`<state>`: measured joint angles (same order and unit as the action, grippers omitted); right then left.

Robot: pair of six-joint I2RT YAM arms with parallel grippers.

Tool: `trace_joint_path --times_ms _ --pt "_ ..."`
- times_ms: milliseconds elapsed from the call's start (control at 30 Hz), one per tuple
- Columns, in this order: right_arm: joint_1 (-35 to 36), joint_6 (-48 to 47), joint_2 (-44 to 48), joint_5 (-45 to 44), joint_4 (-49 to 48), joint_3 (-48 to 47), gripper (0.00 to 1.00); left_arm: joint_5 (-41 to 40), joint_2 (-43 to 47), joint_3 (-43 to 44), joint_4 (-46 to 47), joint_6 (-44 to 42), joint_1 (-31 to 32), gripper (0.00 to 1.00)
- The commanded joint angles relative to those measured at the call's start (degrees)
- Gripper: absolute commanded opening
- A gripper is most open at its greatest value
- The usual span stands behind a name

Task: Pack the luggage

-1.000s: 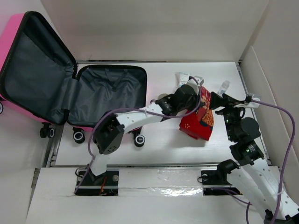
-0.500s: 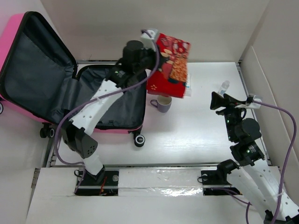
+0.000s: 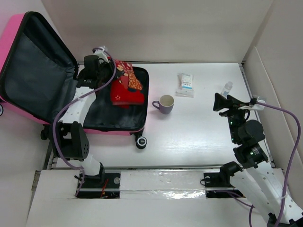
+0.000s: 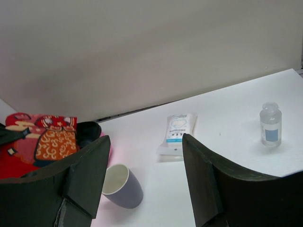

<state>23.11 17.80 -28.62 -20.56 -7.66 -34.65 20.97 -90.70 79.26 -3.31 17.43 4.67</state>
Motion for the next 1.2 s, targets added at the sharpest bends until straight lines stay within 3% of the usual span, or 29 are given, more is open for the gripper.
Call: trace_joint_path --times_ms 0,133,500,533,567,600,667,833,867,967,1000,1067,1167 --pt "-0.79 -0.05 -0.21 0.43 -1.39 -0.33 0.68 5.40 2.63 -0.69 10.16 2.69 0.78 0.00" --pt "-0.79 -0.05 -0.56 0.87 -1.48 -0.41 0.69 3.38 3.77 -2.44 10.78 4.01 -0.88 0.00" --pt "-0.79 -0.31 -1.70 3.24 -1.66 -0.68 0.74 -3.74 7.20 -28.18 22.82 18.59 -10.64 0.00" --pt "-0.79 -0.31 -1.96 3.50 -1.74 -0.76 0.74 -4.44 6.94 -29.07 22.74 19.30 -11.51 0.05" --pt "-0.79 -0.40 -2.05 3.59 -1.74 -0.68 0.73 -5.93 6.41 -29.86 22.30 19.92 -12.22 0.30" --pt "-0.79 -0.40 -2.05 3.68 -1.83 -0.76 0.72 -6.99 6.23 -30.91 21.60 21.23 -12.22 0.38" --pt "-0.79 -0.49 -2.40 4.12 -2.09 -0.68 0.59 -10.49 6.23 -31.80 19.14 22.64 -12.83 0.56" --pt "-0.79 -1.02 -5.38 5.79 -3.06 -0.94 0.39 -19.73 9.65 -33.82 12.91 26.33 -12.84 0.73" --pt "-0.79 -1.10 -6.26 6.92 -3.15 -1.12 0.29 -23.05 12.27 -34.52 12.63 26.77 -12.84 0.76" --pt "-0.79 -2.24 -11.18 9.91 -1.93 -3.48 0.06 -24.48 19.81 -38.21 14.56 27.83 -12.84 0.79" --pt "-0.79 -2.94 -14.41 10.70 -1.31 -4.27 0.03 -25.18 21.94 -39.00 14.82 27.92 -11.27 0.79" --pt "-0.79 -3.12 -17.51 11.85 0.10 -5.59 0.00 -28.34 27.99 -38.75 14.39 27.40 -9.25 0.78" --pt "-0.79 -3.56 -21.73 12.56 0.45 -6.83 0.00 -26.79 35.11 -38.83 15.00 25.90 -6.52 0.74"
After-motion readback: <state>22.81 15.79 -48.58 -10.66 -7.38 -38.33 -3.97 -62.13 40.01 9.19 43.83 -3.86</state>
